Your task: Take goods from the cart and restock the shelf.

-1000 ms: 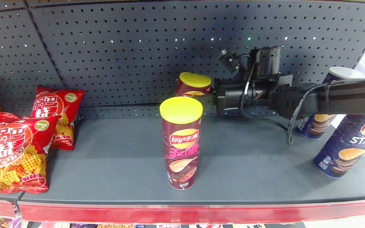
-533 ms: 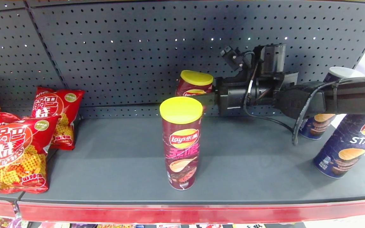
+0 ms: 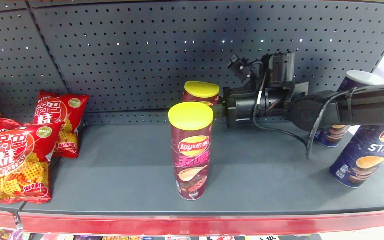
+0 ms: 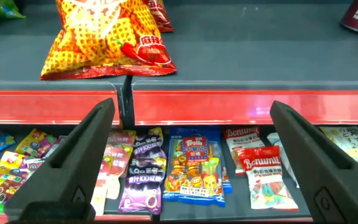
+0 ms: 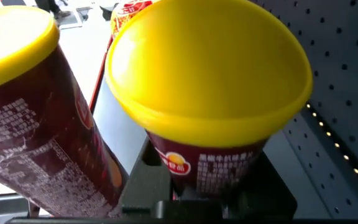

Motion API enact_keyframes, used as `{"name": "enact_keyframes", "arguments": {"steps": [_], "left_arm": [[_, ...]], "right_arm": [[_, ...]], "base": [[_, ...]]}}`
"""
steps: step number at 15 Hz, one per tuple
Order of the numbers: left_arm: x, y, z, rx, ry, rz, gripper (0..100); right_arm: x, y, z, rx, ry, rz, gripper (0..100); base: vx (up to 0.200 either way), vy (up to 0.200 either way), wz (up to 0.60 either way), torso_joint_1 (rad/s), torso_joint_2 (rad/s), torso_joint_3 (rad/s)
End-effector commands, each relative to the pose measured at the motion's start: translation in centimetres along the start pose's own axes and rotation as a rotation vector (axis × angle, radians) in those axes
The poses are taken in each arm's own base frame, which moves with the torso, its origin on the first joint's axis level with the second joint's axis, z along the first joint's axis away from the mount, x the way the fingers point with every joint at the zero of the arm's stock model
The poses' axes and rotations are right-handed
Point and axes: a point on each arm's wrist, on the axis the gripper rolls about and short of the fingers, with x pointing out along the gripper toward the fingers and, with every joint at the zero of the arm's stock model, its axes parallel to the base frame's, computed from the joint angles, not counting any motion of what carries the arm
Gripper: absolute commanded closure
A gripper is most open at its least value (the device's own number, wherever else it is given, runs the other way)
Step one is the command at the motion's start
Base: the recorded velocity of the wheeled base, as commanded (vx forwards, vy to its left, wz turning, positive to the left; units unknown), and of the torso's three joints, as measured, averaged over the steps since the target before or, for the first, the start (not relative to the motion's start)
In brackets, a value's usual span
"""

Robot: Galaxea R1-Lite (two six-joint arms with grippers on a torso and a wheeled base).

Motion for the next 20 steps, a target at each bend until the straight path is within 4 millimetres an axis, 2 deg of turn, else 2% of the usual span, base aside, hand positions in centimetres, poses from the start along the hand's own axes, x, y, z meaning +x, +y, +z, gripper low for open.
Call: {"name": "enact_keyframes", "arguments": {"steps": [1,2,3,11,13,16,17,18,20], "left_arm": [[0.0,0.0,0.0,0.000,0.001,0.000,0],[0.0,0.0,0.0,0.000,0.001,0.000,0],[0.0,0.0,0.0,0.000,0.001,0.000,0],[0.0,0.0,0.0,0.000,0.001,0.000,0],[0.0,0.0,0.0,0.000,0.001,0.000,0],[0.0,0.0,0.0,0.000,0.001,0.000,0],[0.0,0.0,0.0,0.000,0.001,0.000,0],[0.0,0.0,0.0,0.000,0.001,0.000,0],[0.0,0.0,0.0,0.000,0.003,0.000,0]], "right_arm": [[0.4,0.0,-0.5,0.012,0.009,0.007,100],[0.5,0.0,-0.8,0.020,0.015,0.009,100],[0.7,0.0,-0.8,0.018,0.016,0.010,0],[0.8,0.0,-1.1,0.020,0.021,0.005,0],[0.4,0.2,-1.7,0.039,0.035,0.003,0],[-1.2,0.4,-2.7,0.079,0.061,-0.025,0],[-2.9,0.6,-2.9,0.097,0.070,-0.056,0],[-3.4,0.7,-2.9,0.101,0.071,-0.064,0],[-5.9,1.6,-2.7,0.117,0.075,-0.104,0]], "base": [[0.000,0.000,0.00,0.000,0.00,0.000],[0.000,0.000,0.00,0.000,0.00,0.000],[0.000,0.000,0.00,0.000,0.00,0.000],[0.000,0.000,0.00,0.000,0.00,0.000],[0.000,0.000,0.00,0.000,0.00,0.000],[0.000,0.000,0.00,0.000,0.00,0.000],[0.000,0.000,0.00,0.000,0.00,0.000],[0.000,0.000,0.00,0.000,0.00,0.000],[0.000,0.000,0.00,0.000,0.00,0.000]]}}
